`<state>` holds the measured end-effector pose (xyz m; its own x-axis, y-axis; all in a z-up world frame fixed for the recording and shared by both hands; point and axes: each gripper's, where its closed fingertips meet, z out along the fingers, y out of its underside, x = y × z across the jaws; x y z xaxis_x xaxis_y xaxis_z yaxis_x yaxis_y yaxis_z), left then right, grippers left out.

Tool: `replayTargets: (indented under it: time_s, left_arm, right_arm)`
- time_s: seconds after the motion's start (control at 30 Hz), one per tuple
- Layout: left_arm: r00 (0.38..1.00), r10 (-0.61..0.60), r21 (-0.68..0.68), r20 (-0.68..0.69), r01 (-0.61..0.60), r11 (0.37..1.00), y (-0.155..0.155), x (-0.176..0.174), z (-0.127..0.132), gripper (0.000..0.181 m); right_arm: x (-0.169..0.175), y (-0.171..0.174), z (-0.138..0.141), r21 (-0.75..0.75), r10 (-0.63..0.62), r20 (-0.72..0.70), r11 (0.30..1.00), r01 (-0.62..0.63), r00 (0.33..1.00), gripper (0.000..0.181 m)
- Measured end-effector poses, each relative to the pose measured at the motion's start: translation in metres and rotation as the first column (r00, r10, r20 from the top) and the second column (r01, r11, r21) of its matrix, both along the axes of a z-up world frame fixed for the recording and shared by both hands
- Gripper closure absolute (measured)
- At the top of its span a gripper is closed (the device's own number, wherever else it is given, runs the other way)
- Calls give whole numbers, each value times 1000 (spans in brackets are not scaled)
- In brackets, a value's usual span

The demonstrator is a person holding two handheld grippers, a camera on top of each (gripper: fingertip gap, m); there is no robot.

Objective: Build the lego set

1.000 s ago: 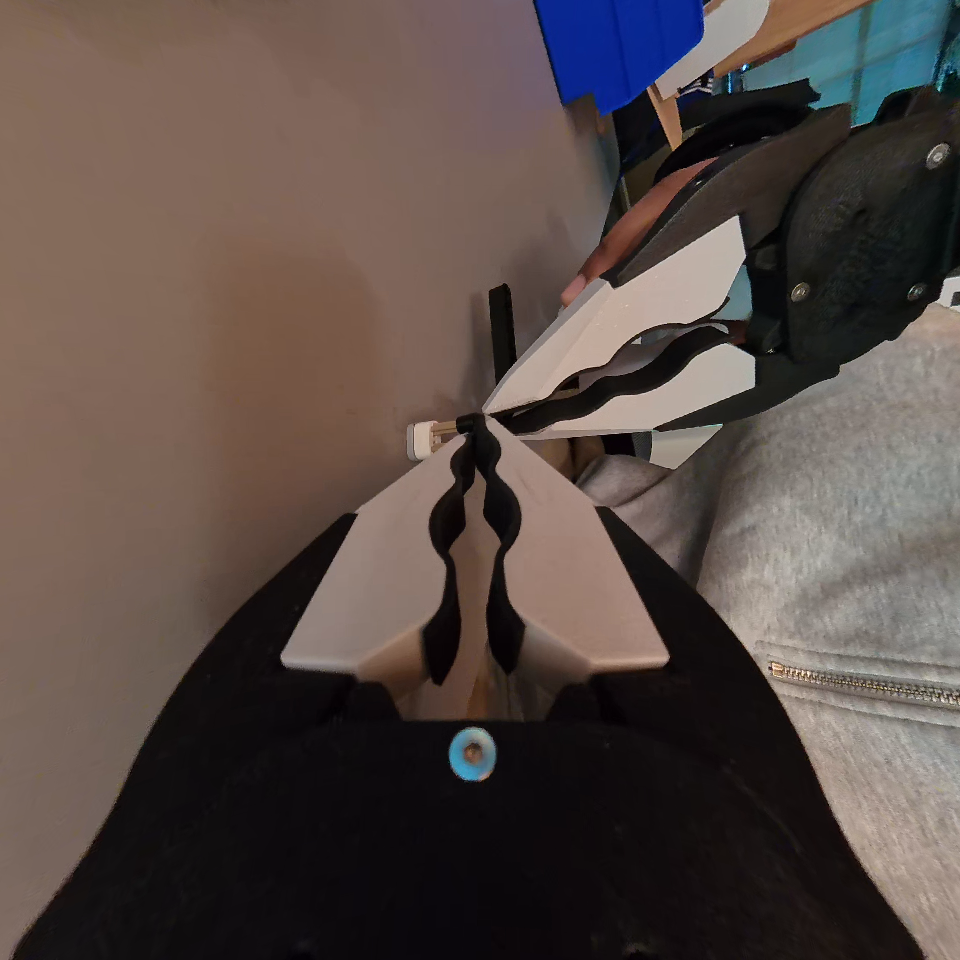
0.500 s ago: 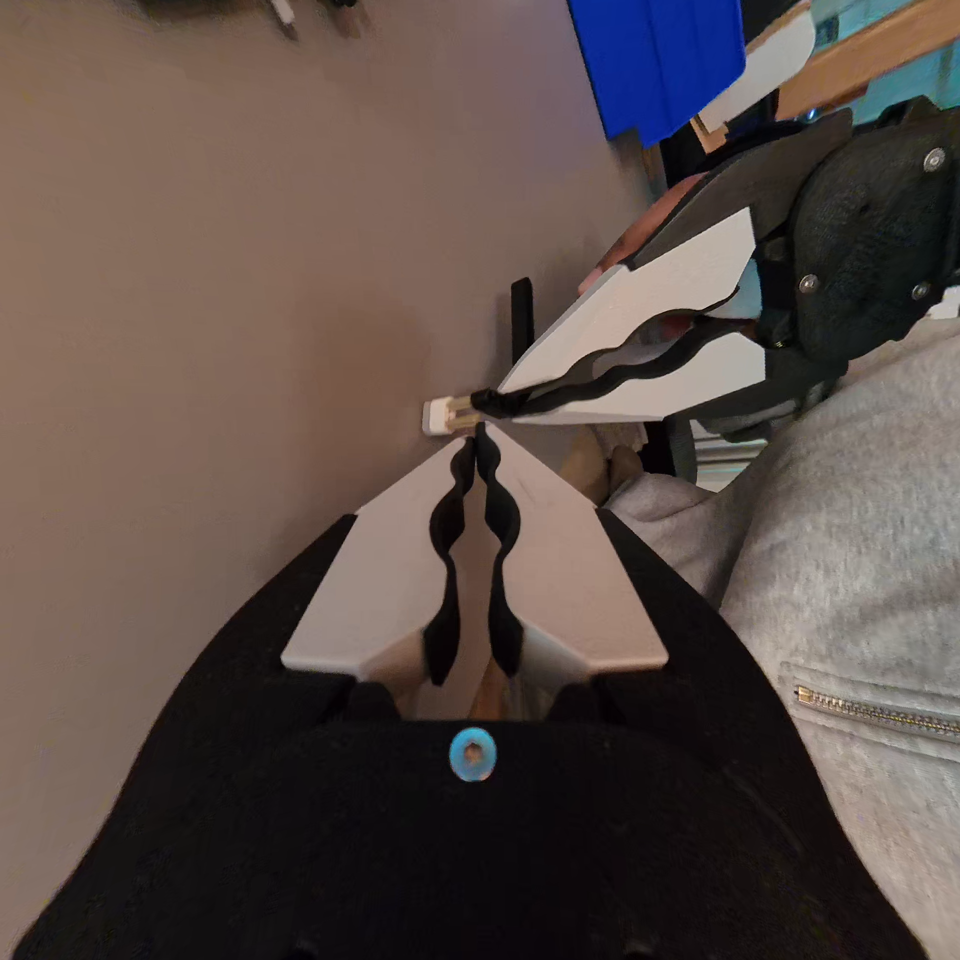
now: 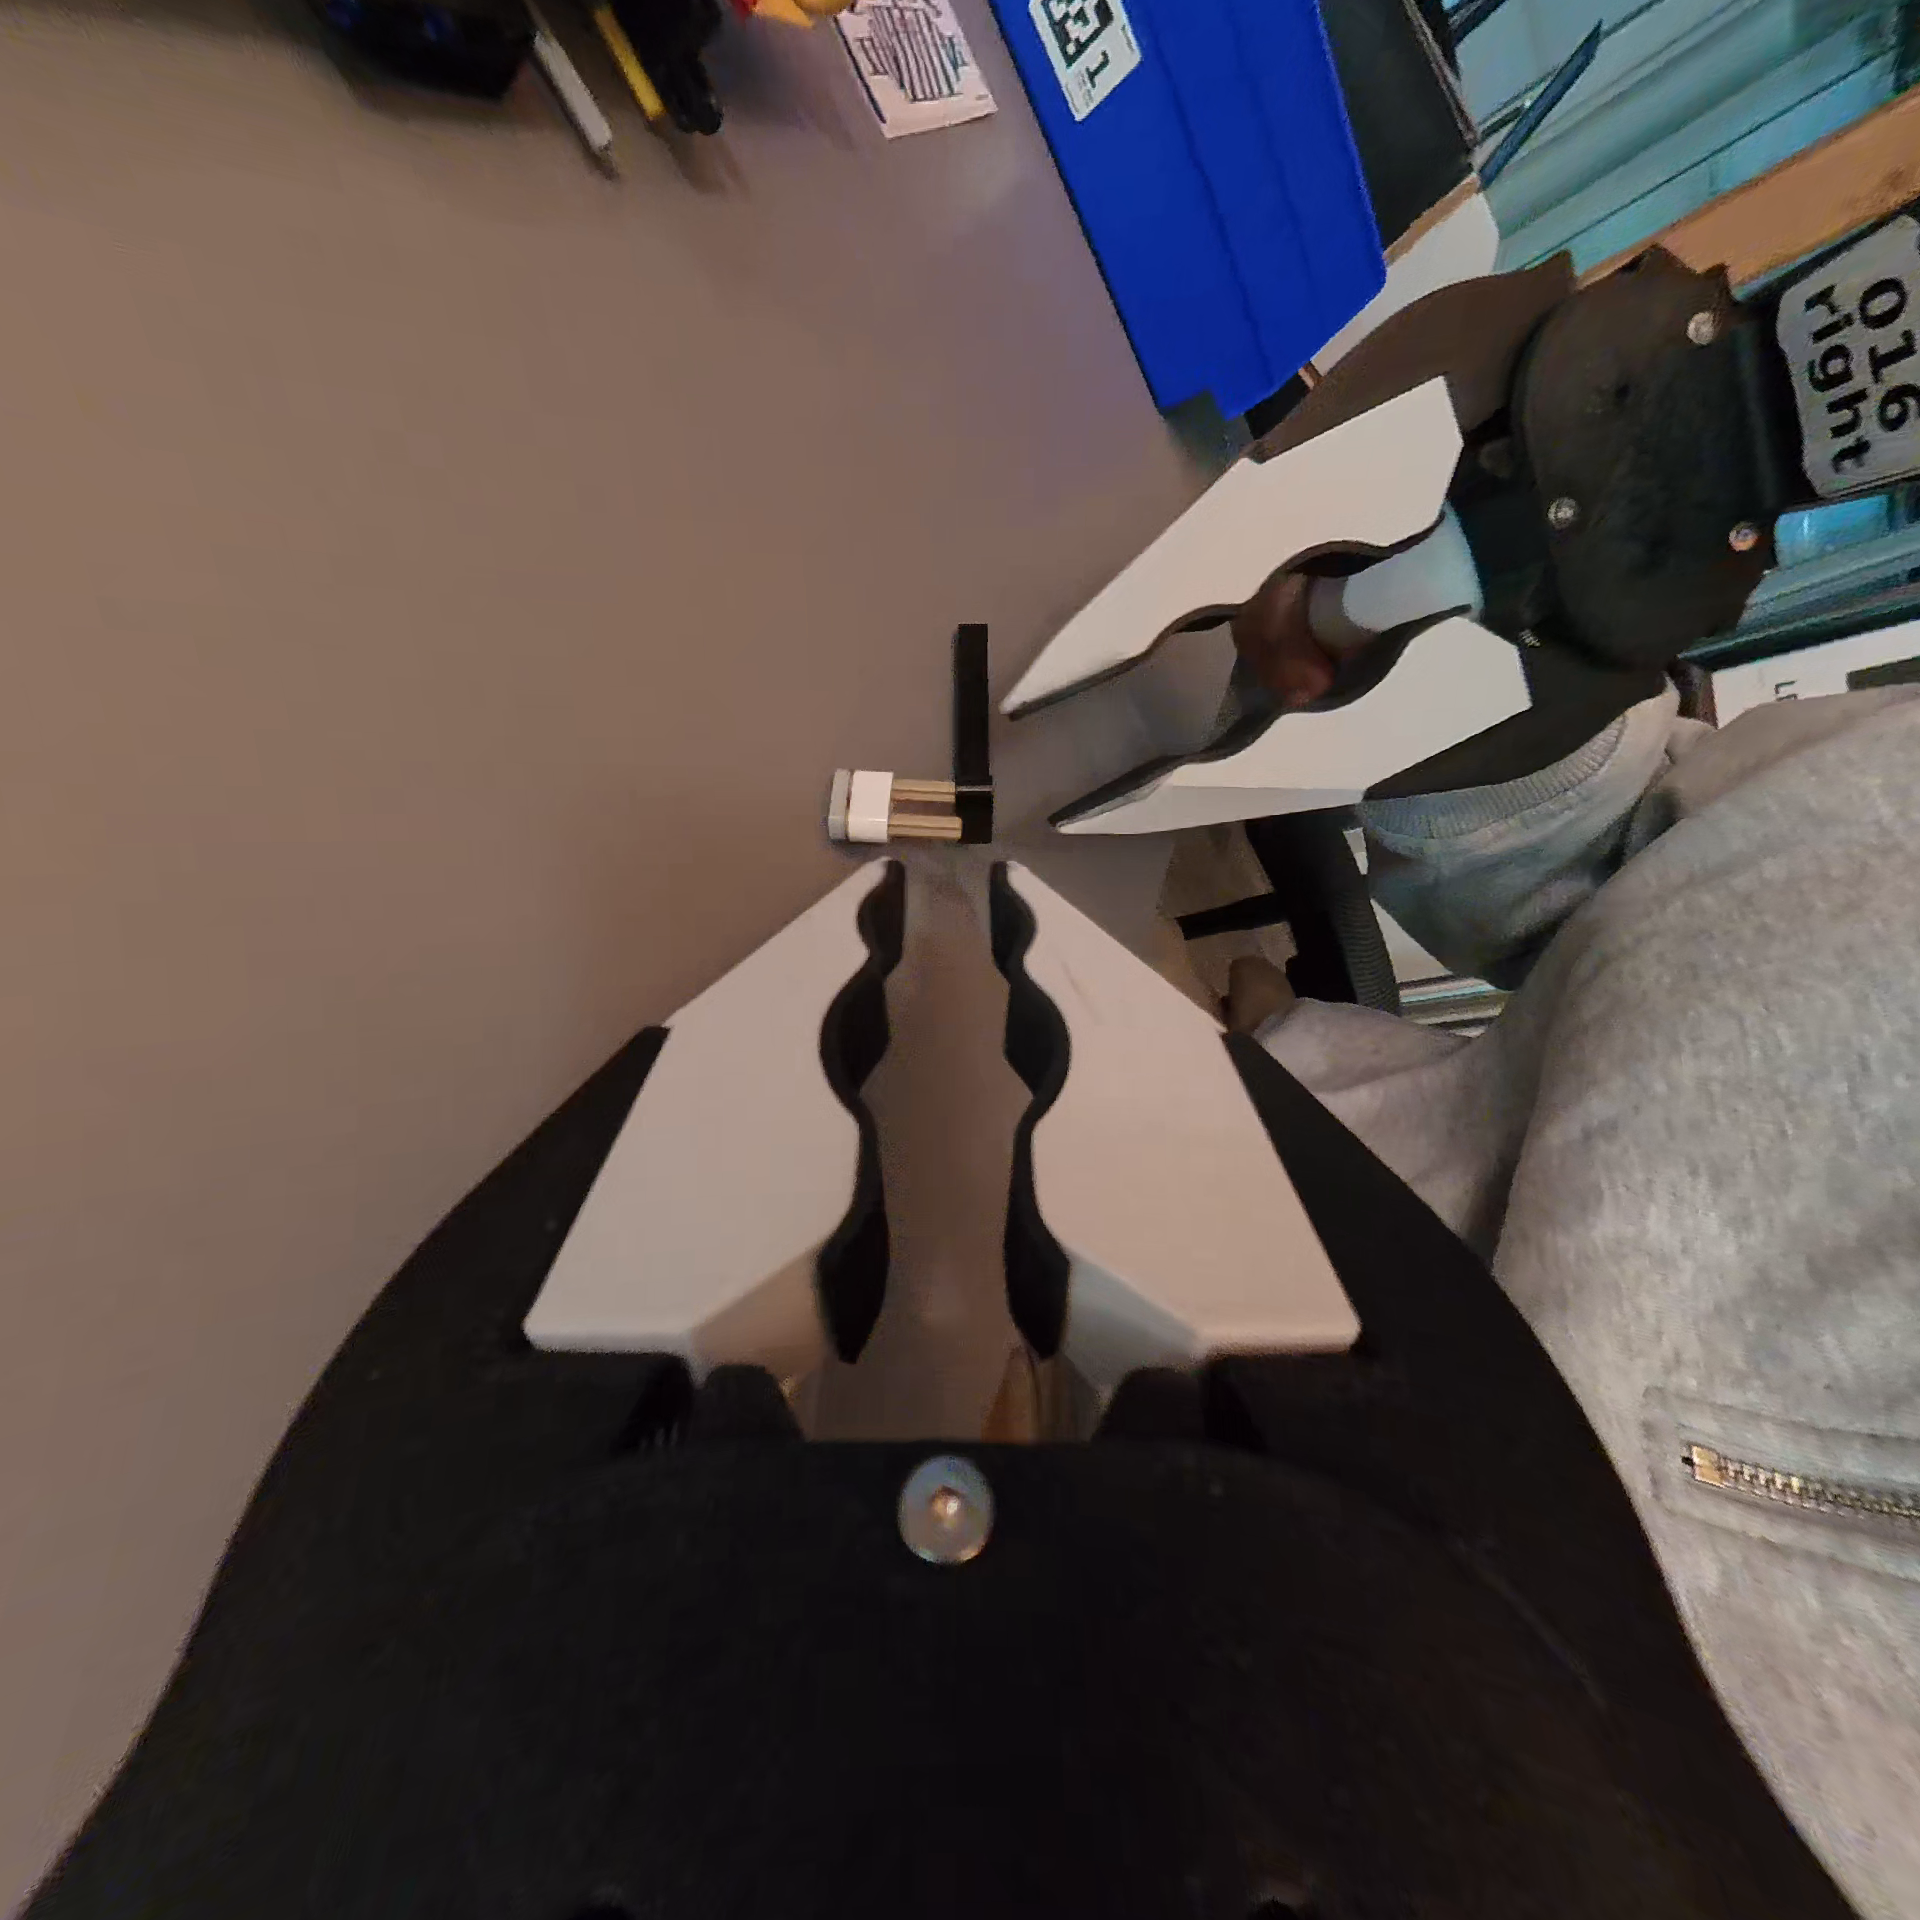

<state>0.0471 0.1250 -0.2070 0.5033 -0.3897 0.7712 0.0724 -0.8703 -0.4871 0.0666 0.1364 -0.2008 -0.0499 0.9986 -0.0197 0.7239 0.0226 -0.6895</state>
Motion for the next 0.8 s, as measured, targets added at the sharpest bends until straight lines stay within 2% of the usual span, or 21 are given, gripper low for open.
replayTargets:
  time_s: [0.13, 0.23, 0.33, 0.4, 0.5, 0.53, 0.57, 0.6, 0.8]
  left_arm:
    - [1000, -5, 26, 22, 5, 1000, 0, 2, 3, 149]
    - [1000, -22, 21, 13, 21, 1000, -4, 5, 1, 146]
    - [1000, -15, 34, 13, 14, 999, -4, 6, 2, 144]
    - [999, -5, 57, 32, 3, 998, -1, 6, 5, 141]
    - [999, 17, 88, 34, -20, 996, 5, 3, 6, 134]
    - [999, 23, 94, 29, -25, 995, 6, 2, 5, 130]
    - [999, 24, 99, 26, -27, 995, 7, 2, 3, 126]
    - [999, 20, 104, 27, -23, 994, 7, 3, 2, 122]
    - [999, -12, 154, 35, 7, 988, 4, 8, 6, 124]
  right_arm:
    - [0, 4, -3, 25, 69, -38, 997, -68, 997, 151]
    - [-4, 5, -8, -91, 135, -29, 986, -137, 990, 142]
    - [-8, -2, -13, -190, 180, 12, 966, -175, 984, 150]
    - [-9, 1, -21, -153, 169, 55, 975, -159, 984, 154]
    - [-12, 0, -22, -132, 130, 33, 983, -124, 991, 158]
    - [-13, -1, -20, -139, 118, 6, 984, -116, 993, 169]
    - [-14, -2, -16, -134, 104, -35, 985, -108, 994, 172]
    - [-15, -2, -12, -120, 86, -79, 988, -95, 993, 173]
    - [-13, -5, -5, -66, 8, -212, 998, -22, 977, 173]
